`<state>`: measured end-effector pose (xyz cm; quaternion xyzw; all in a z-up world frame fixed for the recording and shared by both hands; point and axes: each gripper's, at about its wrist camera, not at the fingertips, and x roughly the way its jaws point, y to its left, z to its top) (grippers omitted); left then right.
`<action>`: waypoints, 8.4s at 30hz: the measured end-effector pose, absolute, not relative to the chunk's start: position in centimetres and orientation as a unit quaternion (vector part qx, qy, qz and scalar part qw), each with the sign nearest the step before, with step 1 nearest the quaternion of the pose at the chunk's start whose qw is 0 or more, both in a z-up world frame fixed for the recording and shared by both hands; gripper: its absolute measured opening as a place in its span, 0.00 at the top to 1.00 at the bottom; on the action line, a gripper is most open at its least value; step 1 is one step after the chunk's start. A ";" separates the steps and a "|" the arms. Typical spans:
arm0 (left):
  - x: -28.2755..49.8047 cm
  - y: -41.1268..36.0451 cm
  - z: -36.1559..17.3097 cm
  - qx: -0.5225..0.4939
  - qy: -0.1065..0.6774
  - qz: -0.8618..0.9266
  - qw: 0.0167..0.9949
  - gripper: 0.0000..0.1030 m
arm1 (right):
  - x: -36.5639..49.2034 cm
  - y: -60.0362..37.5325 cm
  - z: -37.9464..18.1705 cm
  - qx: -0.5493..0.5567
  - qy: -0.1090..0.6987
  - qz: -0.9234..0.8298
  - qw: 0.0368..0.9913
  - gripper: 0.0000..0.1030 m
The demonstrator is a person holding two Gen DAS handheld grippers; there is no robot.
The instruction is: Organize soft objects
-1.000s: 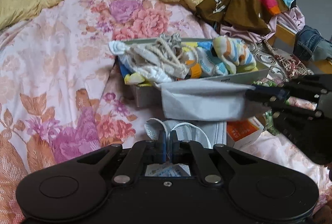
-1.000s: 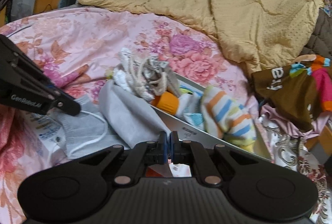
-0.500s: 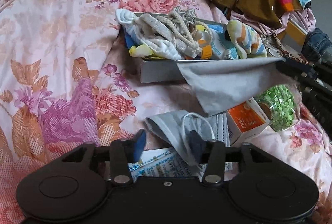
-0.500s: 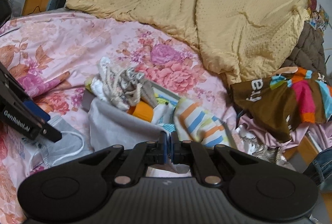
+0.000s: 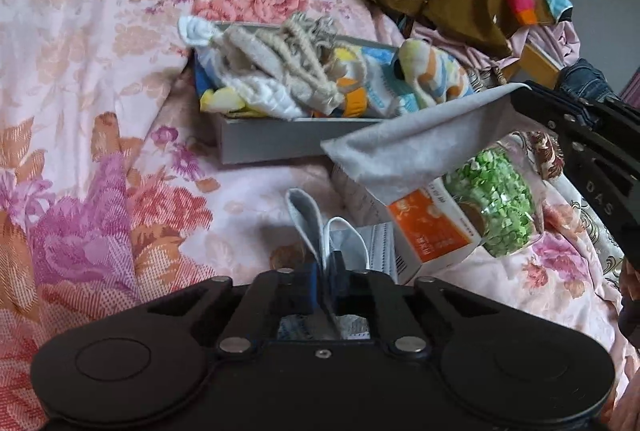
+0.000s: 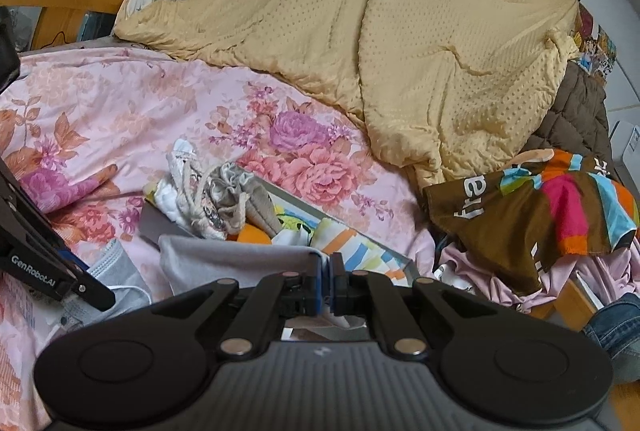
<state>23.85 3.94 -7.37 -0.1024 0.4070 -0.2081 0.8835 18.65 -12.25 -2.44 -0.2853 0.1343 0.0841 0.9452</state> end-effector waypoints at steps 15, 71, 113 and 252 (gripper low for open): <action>20.9 4.4 -2.2 -0.116 0.292 -0.228 0.922 0.98 | 18.1 -13.7 1.3 -0.234 0.083 0.093 0.964 0.97; 34.7 -0.3 -3.3 -0.089 0.225 -0.161 0.957 0.85 | 33.6 -18.5 -3.4 -0.092 0.224 0.049 0.969 0.94; 34.6 0.5 -3.4 -0.093 0.234 -0.093 0.963 0.22 | 33.1 -20.1 -3.0 -0.048 0.219 0.032 0.974 0.28; 10.2 1.7 -2.6 -0.048 0.376 -0.015 0.925 0.01 | 9.3 -21.3 -2.2 0.015 0.302 0.036 0.953 0.00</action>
